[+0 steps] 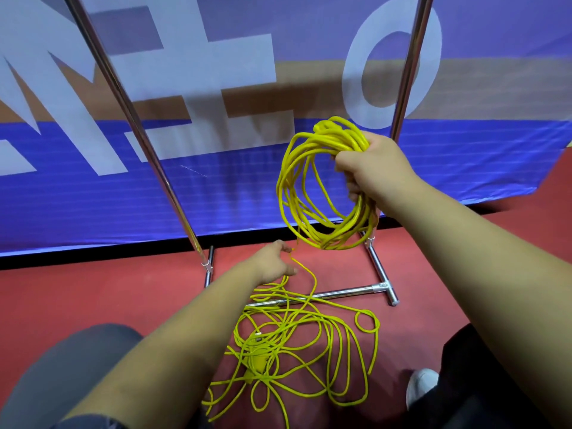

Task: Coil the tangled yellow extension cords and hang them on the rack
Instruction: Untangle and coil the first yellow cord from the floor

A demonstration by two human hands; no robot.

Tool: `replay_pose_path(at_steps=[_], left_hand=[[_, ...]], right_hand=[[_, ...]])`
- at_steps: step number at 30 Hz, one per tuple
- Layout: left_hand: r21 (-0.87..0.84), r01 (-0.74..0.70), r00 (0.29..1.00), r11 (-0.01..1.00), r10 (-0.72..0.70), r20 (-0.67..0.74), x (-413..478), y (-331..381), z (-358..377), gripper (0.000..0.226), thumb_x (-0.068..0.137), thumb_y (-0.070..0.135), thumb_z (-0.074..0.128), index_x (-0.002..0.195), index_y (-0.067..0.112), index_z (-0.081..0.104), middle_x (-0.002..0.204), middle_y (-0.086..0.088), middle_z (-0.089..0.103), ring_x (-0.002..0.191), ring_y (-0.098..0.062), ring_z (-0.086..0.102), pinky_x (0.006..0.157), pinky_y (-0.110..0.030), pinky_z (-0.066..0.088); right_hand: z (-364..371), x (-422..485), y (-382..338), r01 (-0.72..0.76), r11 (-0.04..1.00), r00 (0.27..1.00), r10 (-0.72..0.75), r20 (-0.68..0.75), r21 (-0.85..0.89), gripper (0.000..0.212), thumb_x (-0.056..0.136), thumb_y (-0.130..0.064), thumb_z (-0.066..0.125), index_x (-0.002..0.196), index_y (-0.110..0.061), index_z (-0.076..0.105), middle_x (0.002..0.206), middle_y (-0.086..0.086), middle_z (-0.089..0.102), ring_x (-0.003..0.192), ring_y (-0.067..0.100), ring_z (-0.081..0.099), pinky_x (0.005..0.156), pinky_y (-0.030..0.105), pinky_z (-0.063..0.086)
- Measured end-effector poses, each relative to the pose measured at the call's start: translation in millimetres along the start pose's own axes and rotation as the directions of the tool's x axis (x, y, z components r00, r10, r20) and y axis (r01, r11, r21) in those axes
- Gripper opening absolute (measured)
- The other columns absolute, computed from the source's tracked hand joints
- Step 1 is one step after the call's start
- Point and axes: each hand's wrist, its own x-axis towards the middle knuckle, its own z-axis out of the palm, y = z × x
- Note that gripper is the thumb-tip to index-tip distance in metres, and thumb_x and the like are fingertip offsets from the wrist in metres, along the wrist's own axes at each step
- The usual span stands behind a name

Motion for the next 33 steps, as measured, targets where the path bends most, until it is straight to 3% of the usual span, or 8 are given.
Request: replay_pose_path(at_steps=[4, 6, 10, 16, 21, 24, 28, 33], left_hand=[[0.207, 0.004, 0.998, 0.978, -0.015, 0.053, 9, -9, 8, 0.073, 0.085, 0.030, 0.080, 0.151, 0.036, 0.050, 0.173, -0.009, 0.009, 0.155, -0.028, 0.029, 0.122, -0.034, 0.031], [0.232, 0.003, 0.999, 0.973, -0.011, 0.036, 12, -10, 7, 0.077, 0.084, 0.030, 0.080, 0.152, 0.040, 0.047, 0.174, -0.007, 0.000, 0.156, -0.031, 0.024, 0.125, -0.039, 0.028], [0.185, -0.060, 0.998, 0.981, 0.058, 0.015, 20, -2, 4, 0.080, 0.085, 0.024, 0.081, 0.154, 0.042, 0.044, 0.174, -0.001, -0.002, 0.157, -0.026, 0.022, 0.126, -0.040, 0.025], [0.113, -0.090, 0.989, 0.990, 0.075, 0.128, 31, 8, 11, 0.089, 0.087, 0.019, 0.078, 0.163, 0.024, 0.031, 0.172, 0.016, 0.002, 0.156, -0.015, 0.024, 0.116, -0.020, 0.025], [0.181, -0.045, 0.999, 0.982, 0.045, 0.006, 33, 17, 12, 0.077, 0.085, 0.022, 0.080, 0.153, 0.040, 0.048, 0.174, 0.008, 0.000, 0.158, -0.029, 0.014, 0.124, -0.038, 0.027], [0.183, -0.040, 0.999, 0.982, 0.037, 0.019, 33, 28, 13, 0.084, 0.085, 0.022, 0.080, 0.156, 0.042, 0.040, 0.173, 0.009, -0.005, 0.158, -0.028, 0.012, 0.122, -0.039, 0.032], [0.103, -0.103, 0.994, 0.989, 0.100, 0.033, 34, 47, 13, 0.087, 0.089, 0.021, 0.079, 0.162, 0.025, 0.031, 0.172, 0.004, 0.017, 0.155, -0.023, 0.027, 0.123, -0.033, 0.031], [-0.103, -0.115, 0.991, 0.988, 0.107, -0.081, 37, 56, 23, 0.056, 0.089, 0.011, 0.077, 0.142, 0.022, 0.061, 0.144, 0.001, 0.056, 0.132, -0.018, 0.056, 0.103, -0.022, 0.043]], right_hand=[[1, 3, -3, 0.040, 0.997, 0.998, -0.037, -0.046, 0.065, 0.014, 0.079, -0.002, 0.060, 0.082, -0.014, 0.054, 0.055, 0.005, 0.037, 0.044, 0.022, 0.036, 0.049, 0.035, 0.042], [1, 3, -5, 0.063, 0.994, 0.997, -0.058, -0.057, 0.094, 0.013, 0.079, -0.001, 0.060, 0.088, -0.010, 0.058, 0.053, 0.006, 0.038, 0.042, 0.022, 0.036, 0.048, 0.034, 0.042], [1, 3, -7, 0.090, 0.977, 0.994, -0.077, -0.074, 0.194, 0.015, 0.080, 0.000, 0.059, 0.093, -0.008, 0.059, 0.054, 0.006, 0.036, 0.041, 0.021, 0.032, 0.048, 0.033, 0.040], [-5, 3, -11, 0.063, 0.912, 0.994, -0.022, -0.105, 0.405, 0.014, 0.086, 0.004, 0.054, 0.096, -0.006, 0.055, 0.056, 0.005, 0.026, 0.042, 0.018, 0.022, 0.048, 0.028, 0.034], [-16, 1, -16, 0.019, 0.854, 0.997, 0.023, -0.074, 0.519, 0.020, 0.088, 0.004, 0.052, 0.080, -0.013, 0.058, 0.051, -0.001, 0.027, 0.044, 0.017, 0.019, 0.051, 0.027, 0.028], [-19, -1, -17, 0.024, 0.854, 0.998, 0.007, -0.057, 0.520, 0.019, 0.088, 0.004, 0.052, 0.080, -0.013, 0.058, 0.052, 0.000, 0.023, 0.045, 0.017, 0.018, 0.051, 0.027, 0.028], [-20, -2, -19, 0.031, 0.859, 0.999, -0.011, -0.042, 0.512, 0.020, 0.087, 0.005, 0.051, 0.080, -0.013, 0.057, 0.052, -0.001, 0.023, 0.044, 0.017, 0.018, 0.050, 0.027, 0.028], [-24, -1, -17, 0.053, 0.871, 0.996, -0.013, -0.084, 0.488, 0.014, 0.086, 0.004, 0.052, 0.086, -0.010, 0.054, 0.053, 0.001, 0.023, 0.044, 0.017, 0.019, 0.049, 0.027, 0.030]])
